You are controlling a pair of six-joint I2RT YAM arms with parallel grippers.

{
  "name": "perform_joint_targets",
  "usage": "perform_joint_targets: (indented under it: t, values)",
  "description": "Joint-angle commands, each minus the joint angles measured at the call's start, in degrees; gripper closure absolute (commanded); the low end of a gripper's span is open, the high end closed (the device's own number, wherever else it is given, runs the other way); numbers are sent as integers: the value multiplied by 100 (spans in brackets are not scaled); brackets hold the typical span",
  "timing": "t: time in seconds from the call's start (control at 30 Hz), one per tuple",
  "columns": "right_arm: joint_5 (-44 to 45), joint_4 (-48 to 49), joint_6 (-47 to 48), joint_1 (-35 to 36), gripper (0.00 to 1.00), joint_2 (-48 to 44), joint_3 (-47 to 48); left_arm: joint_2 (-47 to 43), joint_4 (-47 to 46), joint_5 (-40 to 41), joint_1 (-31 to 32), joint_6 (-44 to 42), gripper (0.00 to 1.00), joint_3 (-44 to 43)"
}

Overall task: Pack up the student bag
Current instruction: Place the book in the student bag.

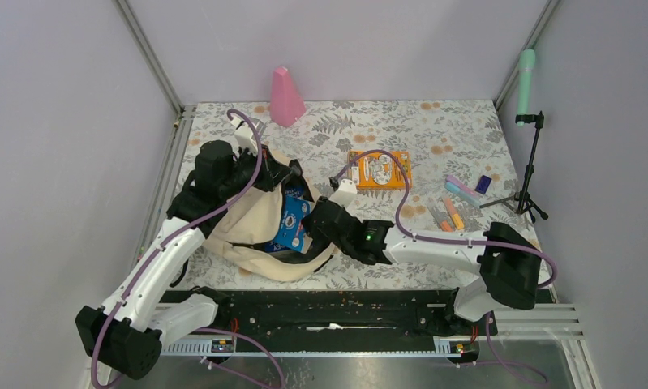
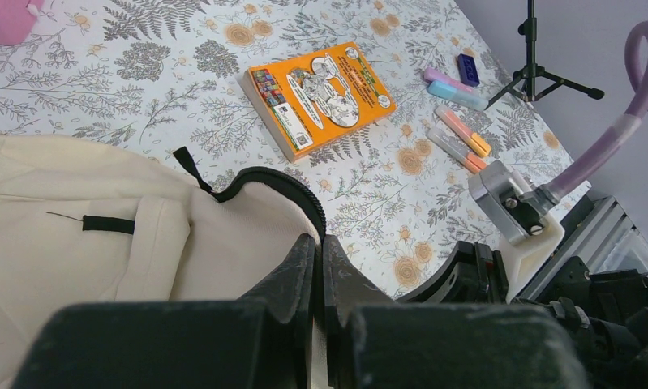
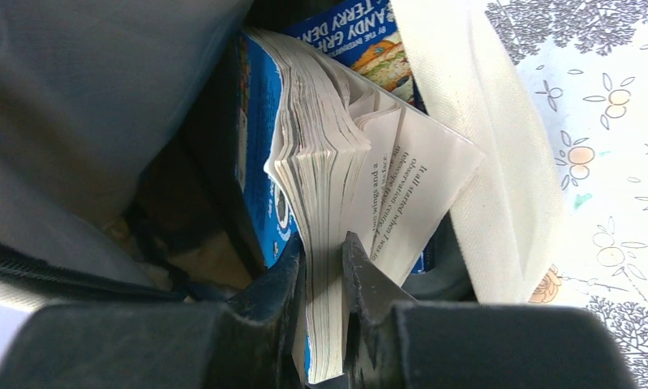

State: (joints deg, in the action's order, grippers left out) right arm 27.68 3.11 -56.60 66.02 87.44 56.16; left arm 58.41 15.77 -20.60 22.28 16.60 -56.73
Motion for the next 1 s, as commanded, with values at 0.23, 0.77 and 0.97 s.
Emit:
perform_joint_targets:
  t: [0.23,0.77,0.97]
  values:
    - [213,-10,-35,65,100,931,549,-269,-747,-289,-16,80,100,-75]
    - [185,-84,422,-76,100,2018,1610,-304,-712,-225,-14,54,100,-58]
    - [-21,-30,774,-142,89,2011,1607,-306,-716,-235,-16,54,100,-57]
